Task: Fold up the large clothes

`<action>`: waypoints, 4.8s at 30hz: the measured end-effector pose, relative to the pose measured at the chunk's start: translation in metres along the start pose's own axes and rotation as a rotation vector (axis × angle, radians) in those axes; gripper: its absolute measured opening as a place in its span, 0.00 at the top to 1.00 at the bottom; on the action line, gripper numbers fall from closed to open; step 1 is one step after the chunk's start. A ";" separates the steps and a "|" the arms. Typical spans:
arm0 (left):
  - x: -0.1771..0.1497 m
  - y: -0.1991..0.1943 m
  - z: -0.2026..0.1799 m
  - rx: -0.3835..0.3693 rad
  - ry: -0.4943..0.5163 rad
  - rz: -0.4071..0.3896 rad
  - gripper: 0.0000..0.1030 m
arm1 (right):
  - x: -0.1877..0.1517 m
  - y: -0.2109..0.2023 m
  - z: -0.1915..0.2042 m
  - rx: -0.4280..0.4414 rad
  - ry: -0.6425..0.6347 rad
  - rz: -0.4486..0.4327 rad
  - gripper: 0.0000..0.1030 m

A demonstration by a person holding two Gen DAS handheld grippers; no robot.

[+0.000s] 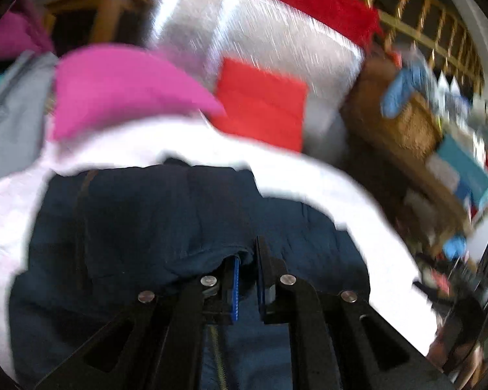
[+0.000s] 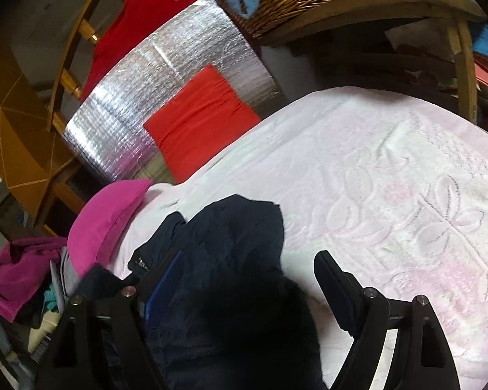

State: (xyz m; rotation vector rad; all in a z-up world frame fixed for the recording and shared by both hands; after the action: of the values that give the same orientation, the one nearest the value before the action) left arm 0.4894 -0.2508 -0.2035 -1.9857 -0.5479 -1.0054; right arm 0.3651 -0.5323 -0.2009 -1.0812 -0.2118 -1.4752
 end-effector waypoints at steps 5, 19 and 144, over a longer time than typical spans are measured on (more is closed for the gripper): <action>-0.048 0.025 -0.021 -0.012 0.026 0.258 0.63 | 0.003 0.007 -0.009 -0.002 0.032 0.027 0.19; -0.010 -0.079 0.083 0.024 -0.136 0.119 0.27 | -0.045 0.013 0.069 0.178 -0.170 0.139 0.18; -0.007 -0.045 0.191 0.562 -0.226 0.136 0.34 | 0.002 0.067 0.014 0.055 -0.088 0.190 0.29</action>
State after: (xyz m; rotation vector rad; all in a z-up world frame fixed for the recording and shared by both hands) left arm 0.5412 -0.0682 -0.2532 -1.6061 -0.7168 -0.4731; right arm 0.4301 -0.5410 -0.2214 -1.0918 -0.2048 -1.2468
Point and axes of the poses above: each gripper's, at about its wrist camera, not at the fingertips, and y roughly the way its jaws point, z to its left, x to its top, the point moved 8 cm from there along y, roughly the way its jaws point, and after that the axes turned 8 degrees about -z, right-handed, at the moved point
